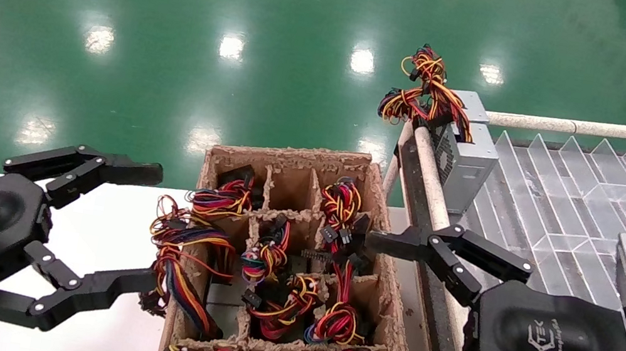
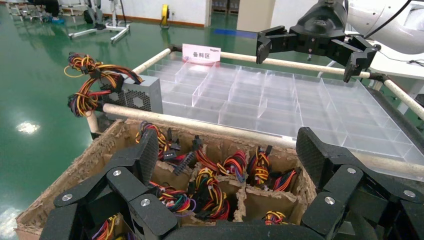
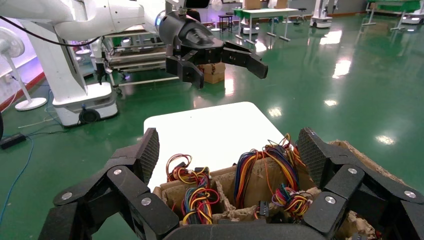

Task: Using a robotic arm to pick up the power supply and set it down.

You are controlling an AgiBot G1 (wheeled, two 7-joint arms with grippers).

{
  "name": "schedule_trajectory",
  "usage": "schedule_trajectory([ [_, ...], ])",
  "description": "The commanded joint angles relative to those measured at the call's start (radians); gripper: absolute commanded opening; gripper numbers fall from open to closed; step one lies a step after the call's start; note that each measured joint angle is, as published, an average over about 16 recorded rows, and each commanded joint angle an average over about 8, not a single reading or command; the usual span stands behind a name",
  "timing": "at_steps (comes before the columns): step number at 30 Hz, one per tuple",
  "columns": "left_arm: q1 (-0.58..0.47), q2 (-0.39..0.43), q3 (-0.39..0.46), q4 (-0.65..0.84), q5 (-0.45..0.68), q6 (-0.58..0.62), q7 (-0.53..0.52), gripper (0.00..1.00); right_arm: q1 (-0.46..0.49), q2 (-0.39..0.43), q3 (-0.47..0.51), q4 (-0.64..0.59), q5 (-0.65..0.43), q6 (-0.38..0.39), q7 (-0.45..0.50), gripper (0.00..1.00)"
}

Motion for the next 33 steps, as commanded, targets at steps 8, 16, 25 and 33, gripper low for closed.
schedule_trajectory([
  [8, 0.0, 0.0, 0.0, 0.0, 0.0, 0.0, 0.0, 1.0, 0.0, 0.0, 0.0, 0.0, 0.0, 0.0, 0.0, 1.0],
  [16, 0.0, 0.0, 0.0, 0.0, 0.0, 0.0, 0.0, 0.63, 0.0, 0.0, 0.0, 0.0, 0.0, 0.0, 0.0, 1.0],
  [25, 0.0, 0.0, 0.0, 0.0, 0.0, 0.0, 0.0, 0.0, 0.001, 0.002, -0.005, -0.002, -0.021, 0.015, 0.003, 1.0],
  [33, 0.0, 0.0, 0.0, 0.0, 0.0, 0.0, 0.0, 0.0, 0.078, -0.053, -0.102, 0.008, -0.309, 0.246, 0.124, 1.0],
])
